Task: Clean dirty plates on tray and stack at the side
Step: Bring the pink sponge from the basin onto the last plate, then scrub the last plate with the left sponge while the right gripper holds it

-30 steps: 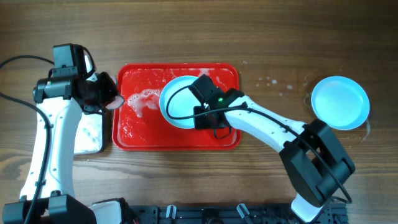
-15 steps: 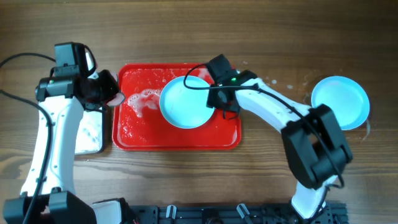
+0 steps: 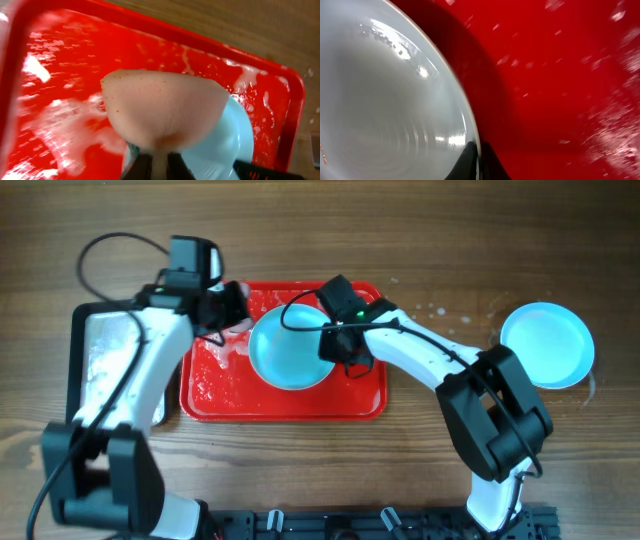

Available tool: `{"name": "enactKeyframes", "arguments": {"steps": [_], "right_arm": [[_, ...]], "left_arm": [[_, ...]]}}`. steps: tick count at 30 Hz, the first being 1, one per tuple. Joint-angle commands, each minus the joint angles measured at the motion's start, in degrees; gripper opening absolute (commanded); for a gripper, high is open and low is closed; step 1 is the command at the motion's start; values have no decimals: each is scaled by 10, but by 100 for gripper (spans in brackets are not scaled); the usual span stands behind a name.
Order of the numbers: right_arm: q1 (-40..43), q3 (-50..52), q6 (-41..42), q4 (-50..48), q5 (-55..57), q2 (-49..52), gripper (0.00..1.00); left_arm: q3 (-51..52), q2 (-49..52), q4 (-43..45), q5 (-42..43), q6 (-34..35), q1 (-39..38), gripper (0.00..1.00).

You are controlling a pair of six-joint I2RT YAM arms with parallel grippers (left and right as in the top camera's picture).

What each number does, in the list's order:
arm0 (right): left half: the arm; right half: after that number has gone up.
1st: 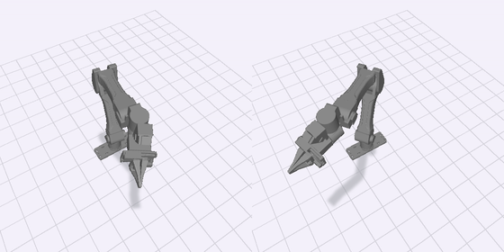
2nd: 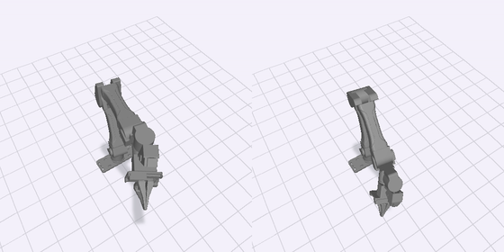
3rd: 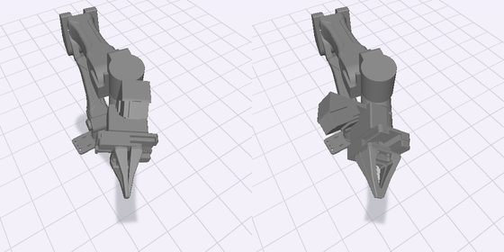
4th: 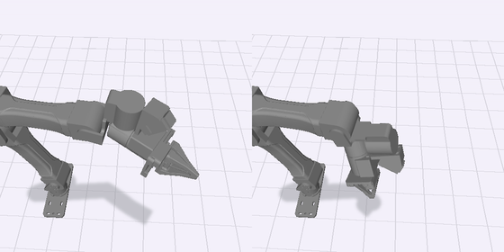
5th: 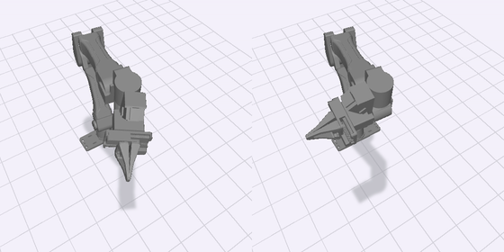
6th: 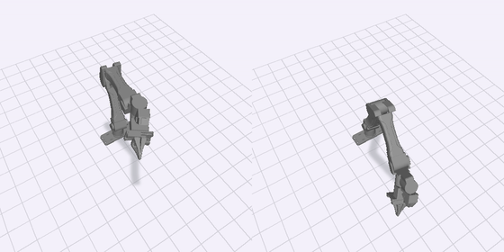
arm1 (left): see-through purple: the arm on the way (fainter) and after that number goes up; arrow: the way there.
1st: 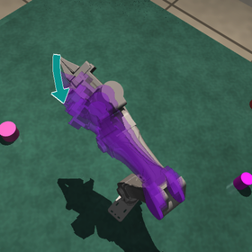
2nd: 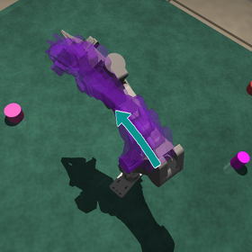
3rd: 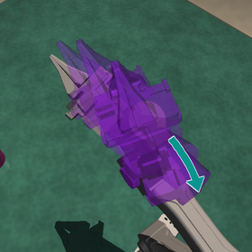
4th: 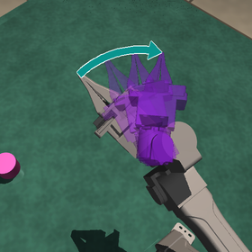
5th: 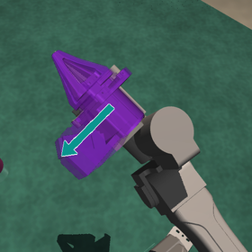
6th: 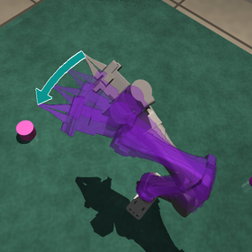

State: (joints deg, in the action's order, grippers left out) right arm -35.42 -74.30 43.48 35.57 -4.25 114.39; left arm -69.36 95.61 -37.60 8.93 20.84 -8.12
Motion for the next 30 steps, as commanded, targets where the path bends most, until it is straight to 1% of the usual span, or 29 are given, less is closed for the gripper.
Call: {"name": "enactKeyframes", "arguments": {"steps": [1,7,9,12,17,19,21,22,23,24,25,27,28,29,30], "right_arm": [[-15,1,-14,9,-9,17,4],[-15,2,-13,5,-3,17,4],[-15,2,-13,5,-1,17,4],[-14,2,-13,4,-1,17,4],[-14,2,-13,2,-1,17,4],[-14,2,-13,0,-1,17,4],[-14,2,-13,0,-1,17,4],[-14,2,-13,0,-1,17,4],[-14,2,-13,0,-1,17,4],[-14,2,-13,1,-1,17,4],[-14,2,-14,1,-1,17,4],[-14,2,-13,2,-1,17,4],[-14,2,-13,2,-1,17,4],[-14,2,-13,2,-1,17,4],[-14,2,-13,2,-1,17,4]], "left_arm": [[5,57,23,6,-13,-30,4],[5,137,51,7,-84,-66,4],[5,159,44,7,-90,-75,4],[5,183,19,7,-133,-86,4],[5,185,-74,9,-251,-90,4],[5,185,-111,56,-306,-90,4],[5,185,-128,115,-337,-90,4],[5,185,-123,123,-339,-90,4],[5,185,-101,113,-317,-90,4],[5,185,-84,86,-280,-88,4],[5,185,-68,38,-231,-86,4],[5,185,-57,-131,-90,-79,4],[5,185,-64,-200,-36,-75,4],[5,185,-71,-235,-9,-71,4],[5,185,-77,-249,-2,-68,4]]}}
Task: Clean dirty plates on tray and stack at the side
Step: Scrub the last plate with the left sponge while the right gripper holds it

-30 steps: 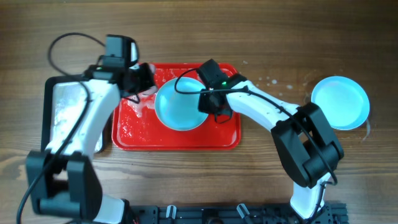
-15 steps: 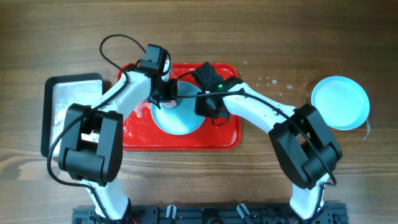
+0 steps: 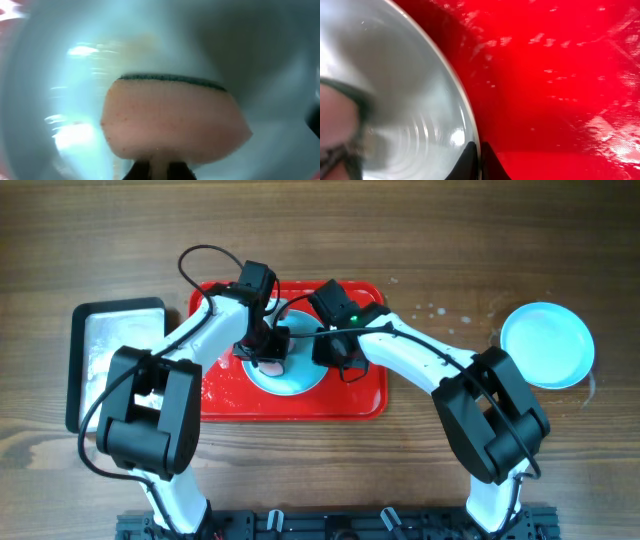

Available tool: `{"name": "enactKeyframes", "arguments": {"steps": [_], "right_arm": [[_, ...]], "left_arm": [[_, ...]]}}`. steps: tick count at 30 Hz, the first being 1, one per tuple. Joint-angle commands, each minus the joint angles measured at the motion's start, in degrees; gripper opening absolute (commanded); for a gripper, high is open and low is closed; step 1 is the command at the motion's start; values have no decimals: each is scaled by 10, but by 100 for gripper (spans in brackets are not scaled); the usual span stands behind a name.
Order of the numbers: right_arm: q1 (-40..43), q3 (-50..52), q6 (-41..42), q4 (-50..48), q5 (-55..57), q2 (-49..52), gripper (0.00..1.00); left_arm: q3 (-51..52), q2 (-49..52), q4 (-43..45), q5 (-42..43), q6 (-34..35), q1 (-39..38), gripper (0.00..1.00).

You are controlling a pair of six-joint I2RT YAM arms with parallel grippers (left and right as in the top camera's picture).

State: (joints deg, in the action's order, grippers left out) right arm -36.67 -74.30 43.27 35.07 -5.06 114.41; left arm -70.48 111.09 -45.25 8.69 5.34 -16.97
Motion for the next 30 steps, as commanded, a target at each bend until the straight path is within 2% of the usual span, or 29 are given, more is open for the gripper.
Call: {"name": "enactKeyframes", "arguments": {"steps": [1,4,7,9,11,14,16,21,26,30], "right_arm": [[-1,2,-11,7,7,16,4],[-1,2,-11,6,7,16,4],[-1,2,-11,6,7,16,4],[-1,2,-11,5,7,16,4],[-1,2,-11,5,7,16,4],[-1,2,-11,5,7,16,4],[-1,2,-11,5,7,16,4],[-1,2,-12,5,7,16,4],[-1,2,-11,5,7,16,4],[-1,2,-13,6,7,16,4]], "left_arm": [[16,30,-5,-249,153,23,4],[16,30,-22,-281,221,23,4],[16,30,-22,-242,214,17,4],[16,30,-22,-134,138,10,4],[16,30,-31,45,30,0,4],[16,30,-38,166,-43,-12,4],[16,30,-30,214,-82,-21,4],[16,30,70,198,-55,-21,4],[16,30,185,-27,110,-23,4],[16,30,173,-129,163,-23,4]]}}
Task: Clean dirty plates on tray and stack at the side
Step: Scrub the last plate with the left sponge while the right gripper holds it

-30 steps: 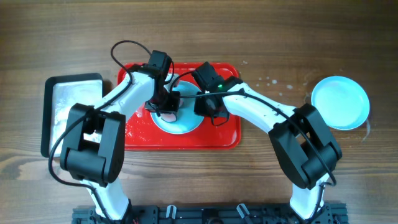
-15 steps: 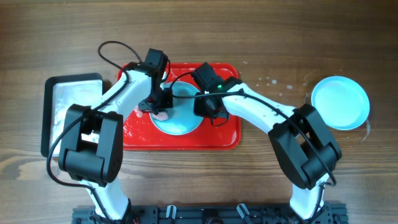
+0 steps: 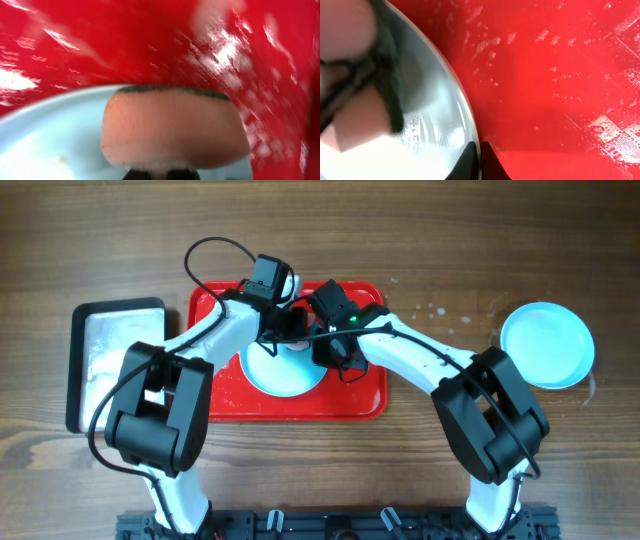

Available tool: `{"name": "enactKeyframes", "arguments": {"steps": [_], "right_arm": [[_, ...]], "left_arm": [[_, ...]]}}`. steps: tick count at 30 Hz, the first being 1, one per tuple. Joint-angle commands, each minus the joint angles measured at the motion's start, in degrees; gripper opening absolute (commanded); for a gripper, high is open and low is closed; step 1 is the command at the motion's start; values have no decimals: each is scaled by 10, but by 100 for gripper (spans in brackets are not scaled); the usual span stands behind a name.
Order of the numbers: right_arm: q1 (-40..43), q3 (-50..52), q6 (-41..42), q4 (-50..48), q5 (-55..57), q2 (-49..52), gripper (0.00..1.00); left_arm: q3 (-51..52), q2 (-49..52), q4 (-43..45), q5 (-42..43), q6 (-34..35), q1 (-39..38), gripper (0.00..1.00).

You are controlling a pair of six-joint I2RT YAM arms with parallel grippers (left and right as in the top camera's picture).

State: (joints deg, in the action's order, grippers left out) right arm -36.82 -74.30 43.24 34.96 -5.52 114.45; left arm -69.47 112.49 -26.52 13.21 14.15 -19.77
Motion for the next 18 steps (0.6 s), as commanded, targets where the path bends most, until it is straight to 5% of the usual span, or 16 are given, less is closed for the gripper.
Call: {"name": "enactKeyframes", "arguments": {"steps": [1,13,18], "right_arm": [[0,2,-12,7,12,16,4],[0,2,-12,5,11,16,4],[0,2,-12,4,11,16,4]], "left_arm": [[6,16,-37,-183,76,5,4],[6,16,-356,-188,88,38,4],[6,16,-336,11,-25,37,4]]}}
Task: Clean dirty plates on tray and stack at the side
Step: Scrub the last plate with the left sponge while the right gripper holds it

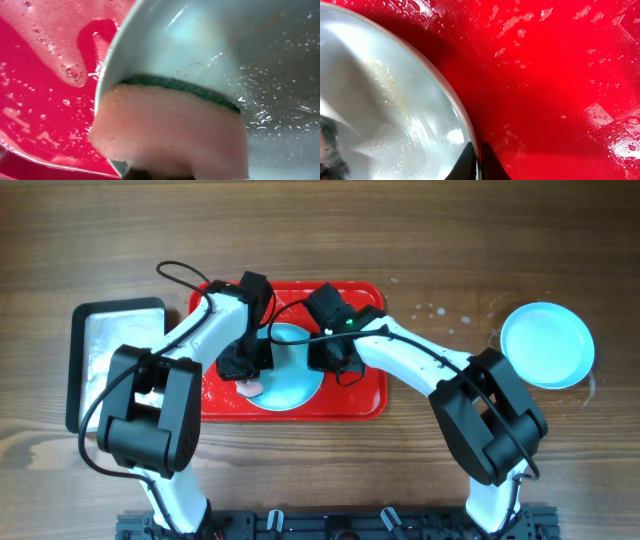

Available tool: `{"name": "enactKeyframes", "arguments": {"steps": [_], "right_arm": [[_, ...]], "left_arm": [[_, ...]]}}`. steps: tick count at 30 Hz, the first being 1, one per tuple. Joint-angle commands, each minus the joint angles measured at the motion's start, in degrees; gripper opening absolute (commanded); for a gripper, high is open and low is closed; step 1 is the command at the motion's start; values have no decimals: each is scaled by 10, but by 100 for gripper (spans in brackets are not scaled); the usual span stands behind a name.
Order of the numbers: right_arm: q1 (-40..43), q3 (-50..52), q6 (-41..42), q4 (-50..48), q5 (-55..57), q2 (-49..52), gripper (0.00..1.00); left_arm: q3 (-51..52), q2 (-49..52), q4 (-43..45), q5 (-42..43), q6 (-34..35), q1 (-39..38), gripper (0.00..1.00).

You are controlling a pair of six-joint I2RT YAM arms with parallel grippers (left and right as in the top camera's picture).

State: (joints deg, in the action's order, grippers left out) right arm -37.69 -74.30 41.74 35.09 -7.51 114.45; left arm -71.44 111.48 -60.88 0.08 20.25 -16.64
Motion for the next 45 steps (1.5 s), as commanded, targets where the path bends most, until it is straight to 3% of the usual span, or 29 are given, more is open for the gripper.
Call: {"name": "enactKeyframes", "arguments": {"steps": [1,9,12,18,23,28,32,37,38,41,45], "right_arm": [[9,2,3,3,31,16,4],[9,2,3,3,31,16,4],[9,2,3,3,31,16,4],[9,2,3,3,31,16,4],[9,2,3,3,31,16,4],[9,2,3,3,31,16,4],[9,2,2,3,31,16,4],[9,2,3,2,31,16,4],[9,2,3,2,31,16,4],[9,2,3,1,31,16,4],[9,2,3,1,31,16,4]], "left_arm": [[25,26,9,182,-108,5,4],[25,26,-7,301,-184,3,4],[25,26,40,243,-169,3,4],[26,27,143,-19,-8,3,4],[26,27,306,-27,12,-5,4],[26,27,383,-27,12,-33,4],[26,27,329,-49,-40,-58,4],[26,27,182,-311,17,-45,4],[26,27,171,-324,17,-42,4],[26,27,151,-315,26,-37,4],[26,27,115,-140,24,-40,4]]}}
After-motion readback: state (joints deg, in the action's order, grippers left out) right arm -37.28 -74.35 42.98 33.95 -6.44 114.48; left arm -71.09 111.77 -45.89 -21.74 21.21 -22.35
